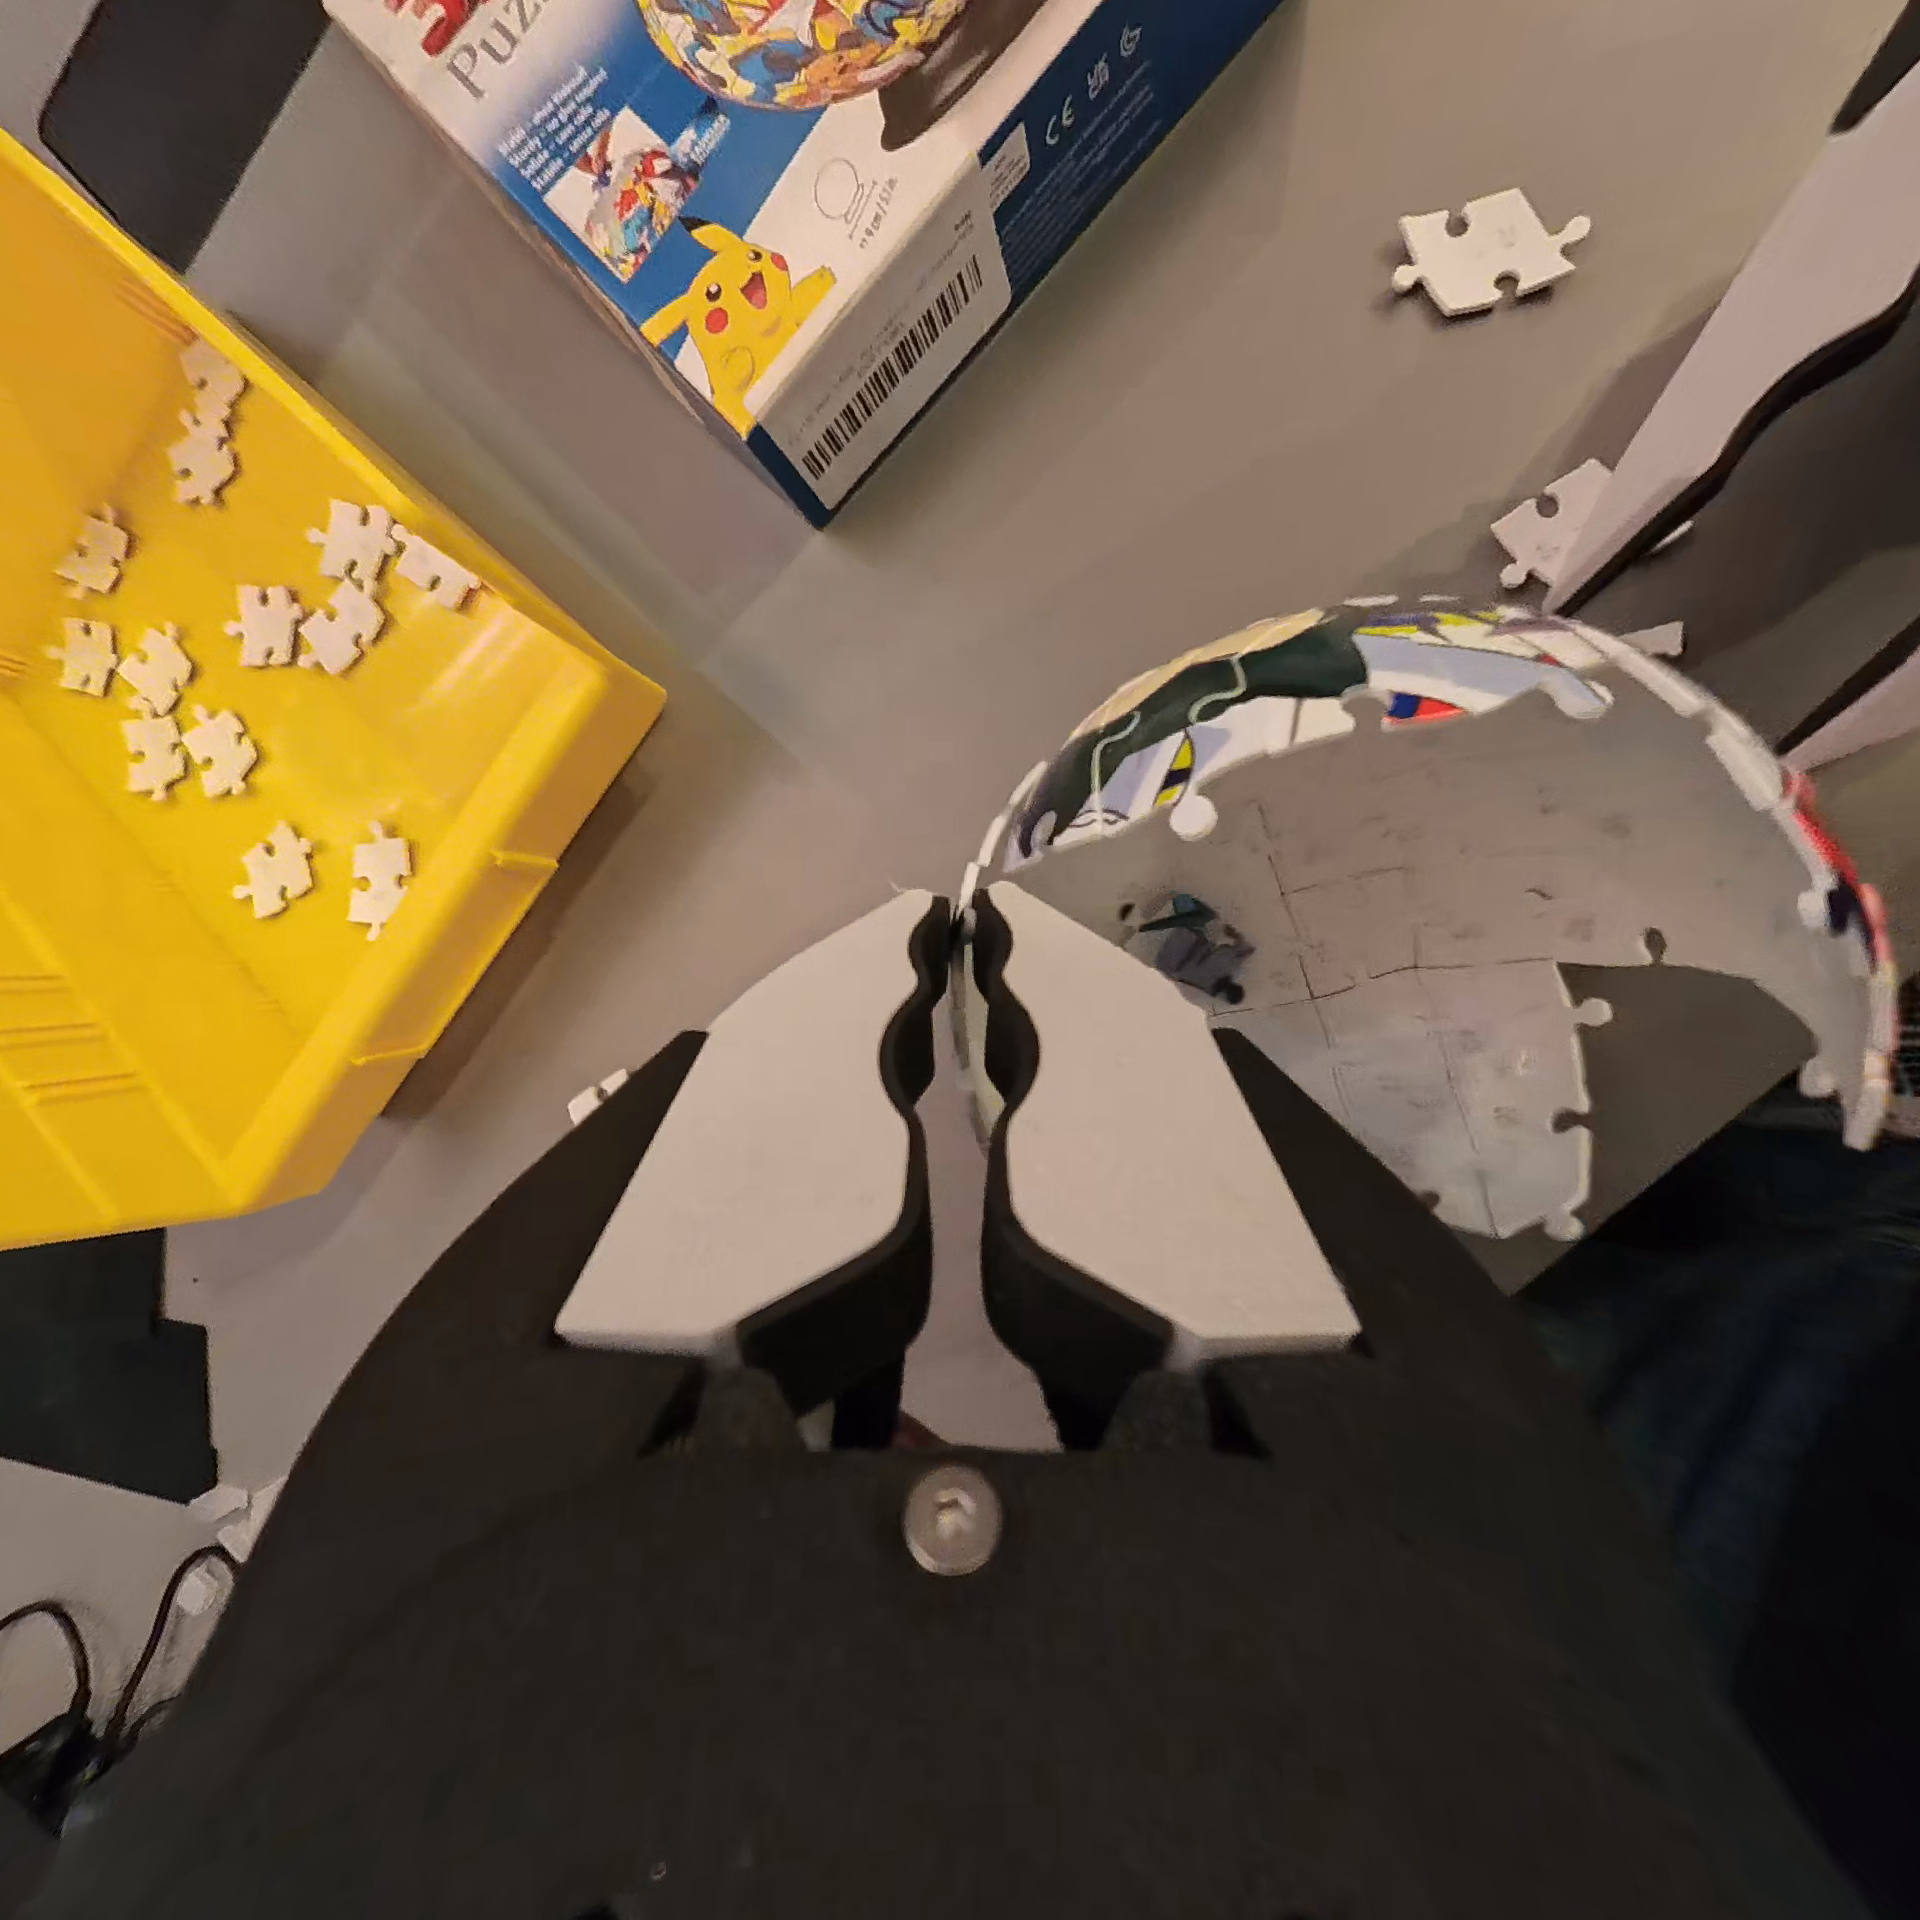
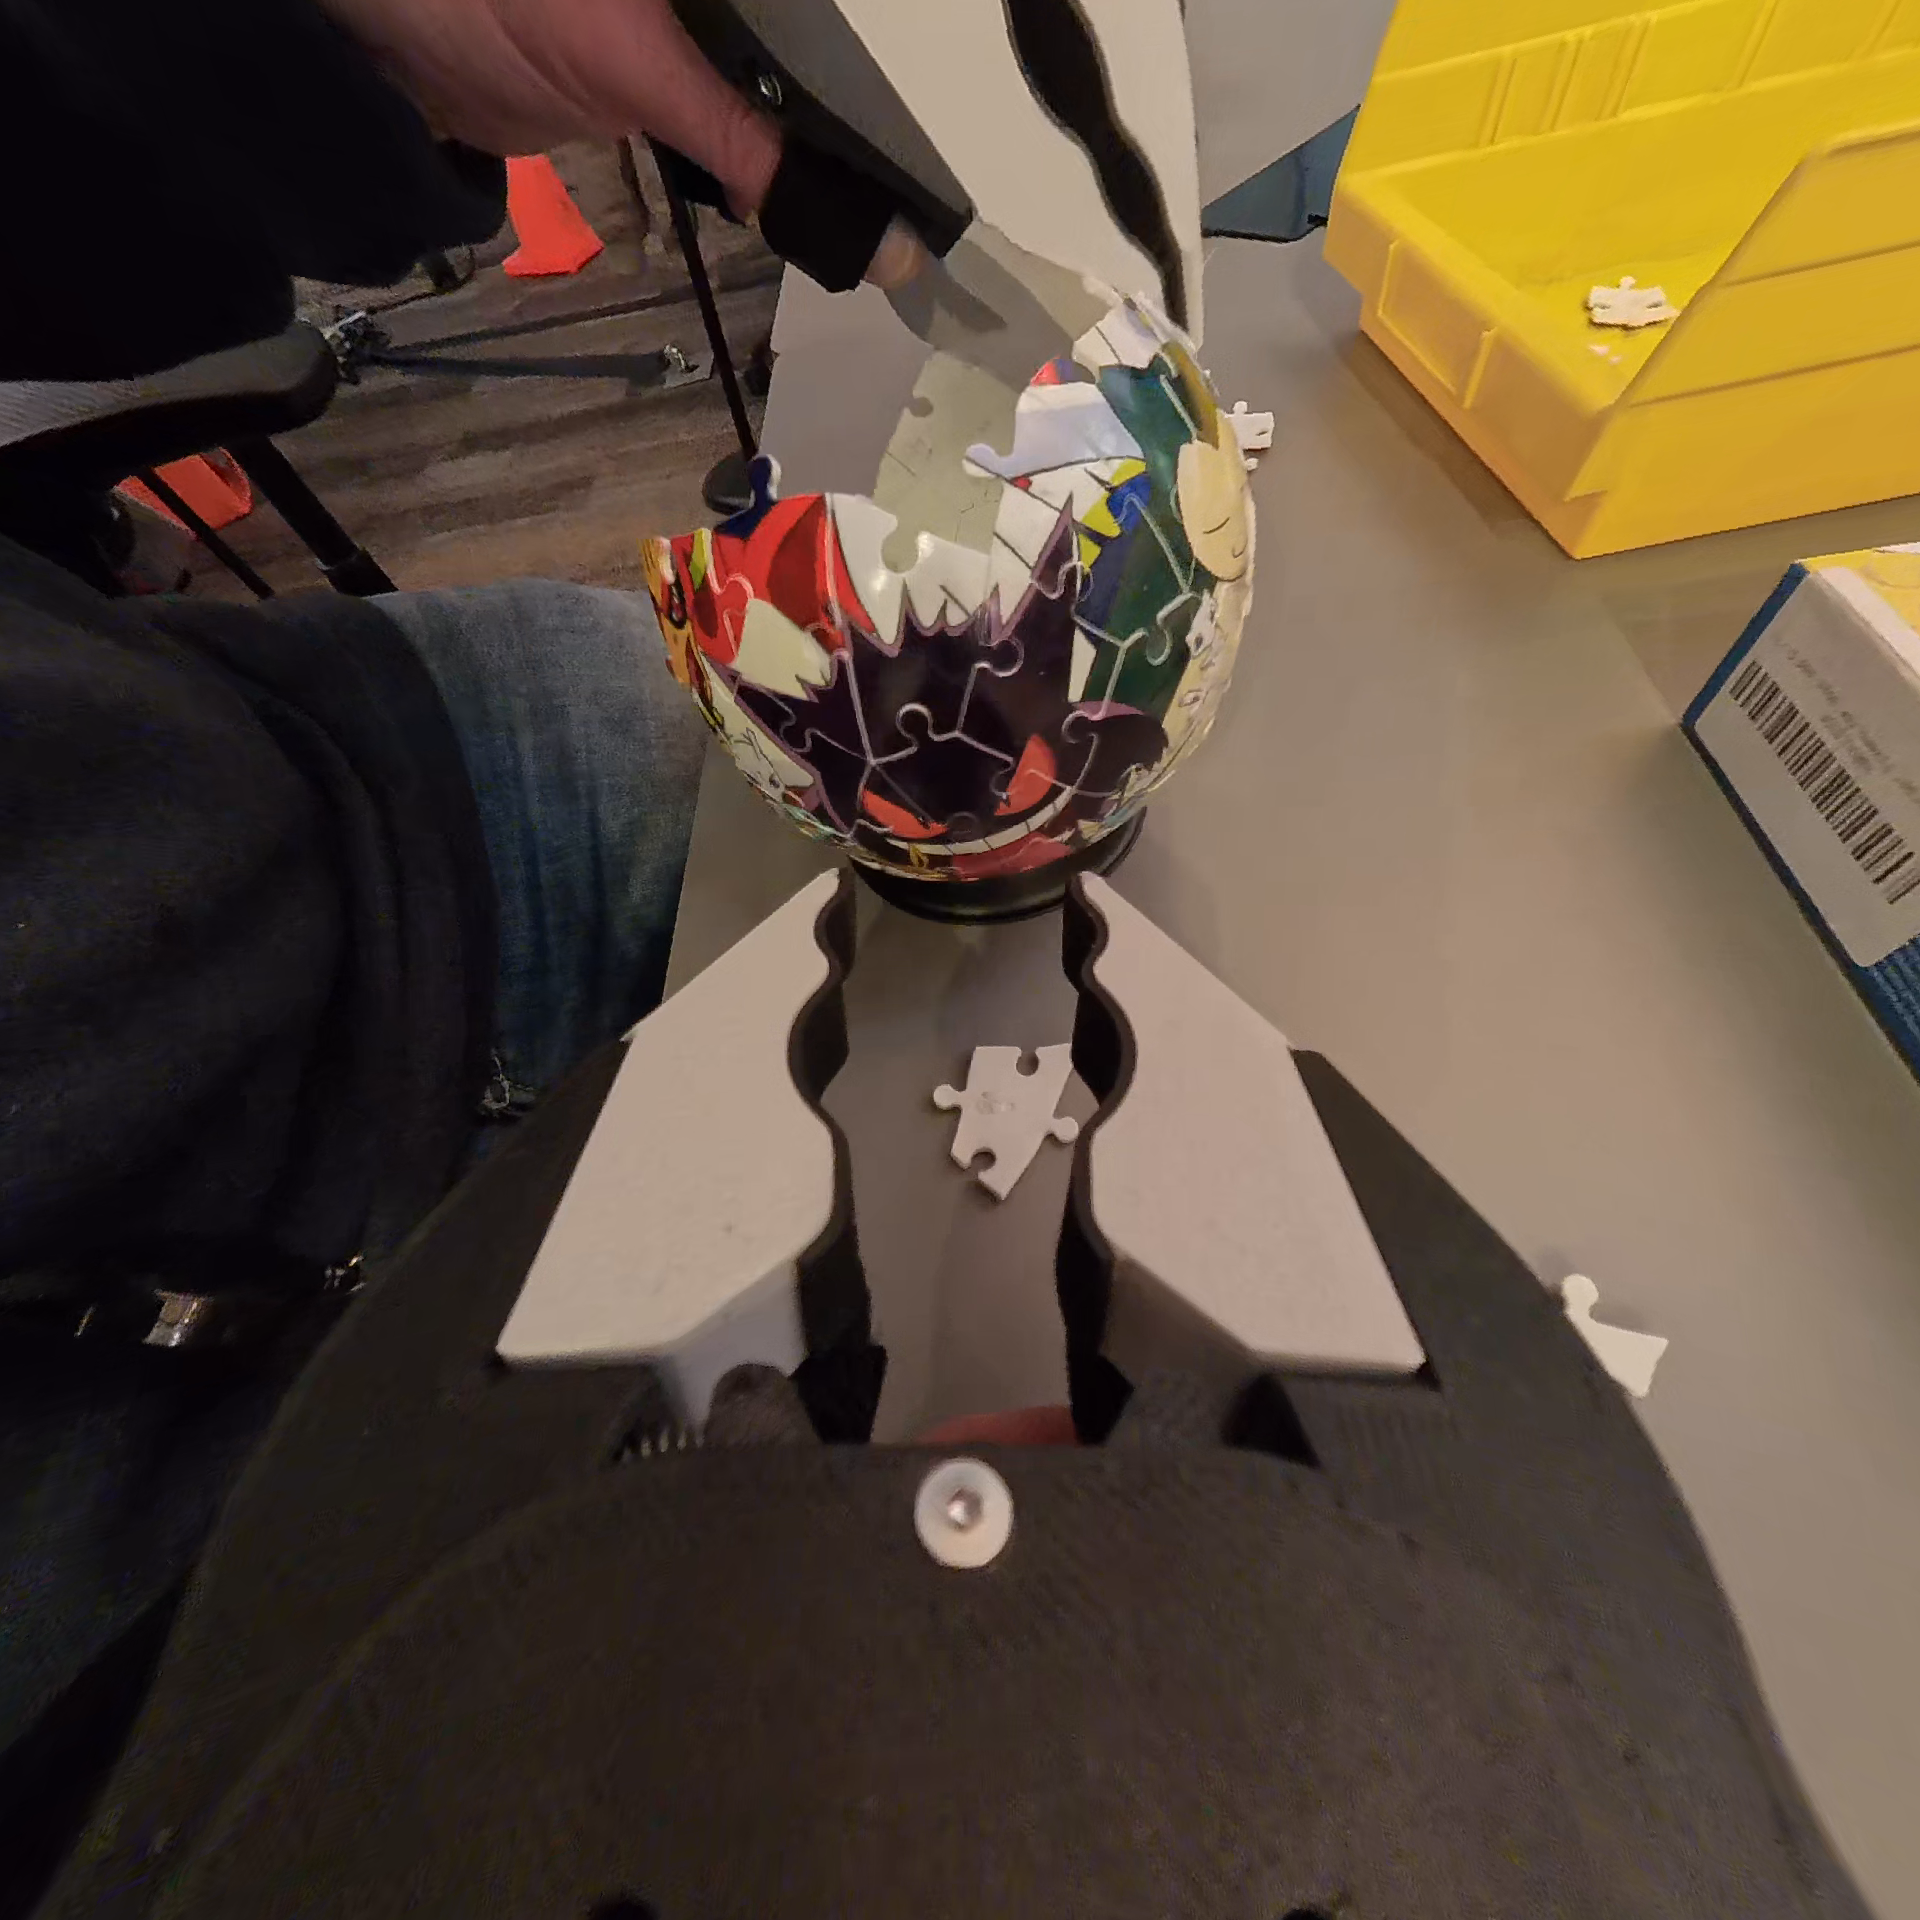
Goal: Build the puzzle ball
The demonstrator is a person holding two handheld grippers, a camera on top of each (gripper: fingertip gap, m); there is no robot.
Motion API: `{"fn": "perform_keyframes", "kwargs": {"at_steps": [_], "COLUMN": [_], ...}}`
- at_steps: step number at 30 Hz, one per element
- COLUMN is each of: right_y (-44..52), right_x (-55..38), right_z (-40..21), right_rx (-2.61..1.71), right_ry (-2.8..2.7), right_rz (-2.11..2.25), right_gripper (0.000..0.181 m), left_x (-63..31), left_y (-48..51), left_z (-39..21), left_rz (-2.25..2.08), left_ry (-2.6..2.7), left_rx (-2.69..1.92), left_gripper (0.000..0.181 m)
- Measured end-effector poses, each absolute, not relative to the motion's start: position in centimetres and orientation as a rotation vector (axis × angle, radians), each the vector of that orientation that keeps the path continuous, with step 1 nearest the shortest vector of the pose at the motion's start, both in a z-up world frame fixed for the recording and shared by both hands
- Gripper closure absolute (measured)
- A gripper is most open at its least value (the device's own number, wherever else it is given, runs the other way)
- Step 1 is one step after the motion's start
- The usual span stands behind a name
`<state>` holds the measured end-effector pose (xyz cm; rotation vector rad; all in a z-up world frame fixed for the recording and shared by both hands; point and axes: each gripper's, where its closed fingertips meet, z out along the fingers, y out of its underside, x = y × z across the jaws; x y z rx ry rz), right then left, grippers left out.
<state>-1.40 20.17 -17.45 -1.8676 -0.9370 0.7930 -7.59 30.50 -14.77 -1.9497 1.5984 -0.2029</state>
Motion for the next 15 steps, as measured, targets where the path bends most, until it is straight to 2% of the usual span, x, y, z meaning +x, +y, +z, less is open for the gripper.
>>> {"fn": "perform_keyframes", "kwargs": {"at_steps": [15], "right_y": [20.3], "right_x": [-2.8], "right_z": [-18.5], "right_rx": [-1.881], "right_ry": [-0.964], "right_rz": [0.782], "right_gripper": [0.143], "left_x": [-7.0], "left_y": [29.8], "left_z": [-14.3], "left_rz": [-0.156], "left_ry": [1.625], "left_rx": [-1.807], "left_gripper": [0.173]}}
